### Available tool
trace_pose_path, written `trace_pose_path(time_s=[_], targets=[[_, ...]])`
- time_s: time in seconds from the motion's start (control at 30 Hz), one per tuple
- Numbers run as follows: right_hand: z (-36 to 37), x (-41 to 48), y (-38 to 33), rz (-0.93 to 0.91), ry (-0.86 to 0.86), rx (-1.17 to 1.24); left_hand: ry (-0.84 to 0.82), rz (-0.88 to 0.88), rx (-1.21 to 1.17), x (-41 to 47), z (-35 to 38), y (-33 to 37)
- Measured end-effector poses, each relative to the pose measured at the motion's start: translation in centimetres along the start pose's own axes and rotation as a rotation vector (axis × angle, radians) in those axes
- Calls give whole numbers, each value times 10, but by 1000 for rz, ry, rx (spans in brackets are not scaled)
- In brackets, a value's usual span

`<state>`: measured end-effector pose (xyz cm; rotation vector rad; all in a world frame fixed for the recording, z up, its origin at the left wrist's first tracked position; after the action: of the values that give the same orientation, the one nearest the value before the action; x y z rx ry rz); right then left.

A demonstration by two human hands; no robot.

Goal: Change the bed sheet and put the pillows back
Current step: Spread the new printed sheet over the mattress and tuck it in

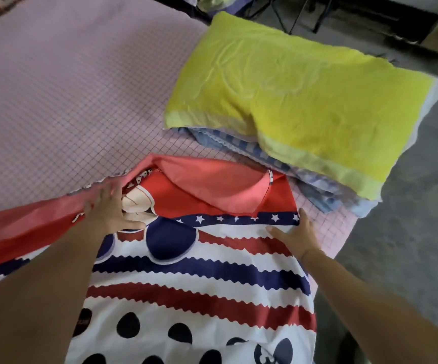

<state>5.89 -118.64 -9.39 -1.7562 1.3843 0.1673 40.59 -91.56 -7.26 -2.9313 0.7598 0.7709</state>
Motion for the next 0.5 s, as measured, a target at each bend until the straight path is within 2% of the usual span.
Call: trace_pose_path(time_s=[0.27,0.4,0.5], targets=[[32,3,-15,-33,-93,123,-90,-31,-104,39,-5,16],[33,-3,-32,-57,-34,113,-3,43,-200,25,11,37],[24,-12,-57,-153,32,-40,109,6,-256,-1,24,48]])
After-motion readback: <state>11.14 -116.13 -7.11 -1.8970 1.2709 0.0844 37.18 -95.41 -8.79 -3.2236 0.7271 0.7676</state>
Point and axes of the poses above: each hand's wrist, its own x-axis towards the middle knuckle, its own z-axis out of the palm, y = z × x, the point moved 1 cm from there along x, towards the middle knuckle, and after that the axes turned 7 degrees about -x, right-handed, at the moved point
